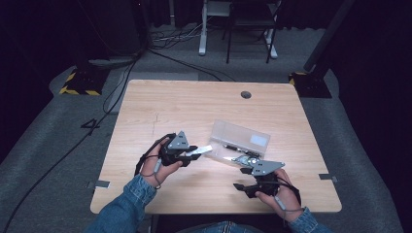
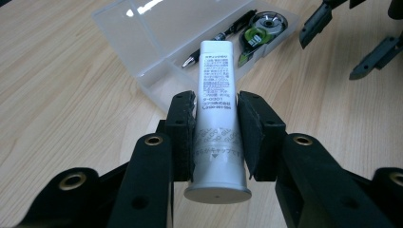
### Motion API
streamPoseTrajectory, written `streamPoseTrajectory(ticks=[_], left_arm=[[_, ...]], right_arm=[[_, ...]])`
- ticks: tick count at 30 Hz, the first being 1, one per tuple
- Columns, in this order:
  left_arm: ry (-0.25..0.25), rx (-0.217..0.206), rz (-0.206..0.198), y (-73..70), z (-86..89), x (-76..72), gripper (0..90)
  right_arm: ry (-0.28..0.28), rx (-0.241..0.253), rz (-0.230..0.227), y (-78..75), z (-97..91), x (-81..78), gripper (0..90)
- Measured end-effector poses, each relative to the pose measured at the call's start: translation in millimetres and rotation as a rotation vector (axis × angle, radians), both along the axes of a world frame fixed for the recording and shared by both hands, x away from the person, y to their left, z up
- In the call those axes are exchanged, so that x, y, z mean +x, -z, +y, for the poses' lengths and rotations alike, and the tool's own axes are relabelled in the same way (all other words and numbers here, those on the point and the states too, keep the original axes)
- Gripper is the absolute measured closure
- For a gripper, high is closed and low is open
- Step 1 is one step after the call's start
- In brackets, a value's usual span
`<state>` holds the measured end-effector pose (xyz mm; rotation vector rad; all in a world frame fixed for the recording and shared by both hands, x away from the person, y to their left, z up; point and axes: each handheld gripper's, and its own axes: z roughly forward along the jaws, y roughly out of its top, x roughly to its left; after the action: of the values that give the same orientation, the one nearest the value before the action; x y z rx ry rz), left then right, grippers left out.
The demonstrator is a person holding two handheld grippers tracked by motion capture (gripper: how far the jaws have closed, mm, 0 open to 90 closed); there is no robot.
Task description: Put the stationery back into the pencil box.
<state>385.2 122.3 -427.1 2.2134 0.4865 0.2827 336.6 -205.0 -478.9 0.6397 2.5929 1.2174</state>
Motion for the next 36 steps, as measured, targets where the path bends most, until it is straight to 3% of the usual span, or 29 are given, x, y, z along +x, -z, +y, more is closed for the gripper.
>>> streamPoseTrajectory(ticks=[9,17,22,36], left_arm=[[0.028,-0.007,0.009,0.3,-17.7,10.9,67.4],[0.083,-0.012,-0.002,1.3,-40.8,17.7,67.4],[0.111,-0.004,-0.017,0.1,-54.1,22.0,67.4],[0.167,0.021,-0.006,7.7,-75.3,42.9,67.4]], right_arm=[[0.147,0.028,-0.01,-11.2,-47.6,2.6,37.6],[0.232,0.041,-0.011,-12.8,-77.5,-1.5,37.5],[0.268,0.038,-0.002,-10.0,-88.4,-1.6,37.5],[0.36,0.032,0.008,-3.4,-112.7,-8.4,38.2]])
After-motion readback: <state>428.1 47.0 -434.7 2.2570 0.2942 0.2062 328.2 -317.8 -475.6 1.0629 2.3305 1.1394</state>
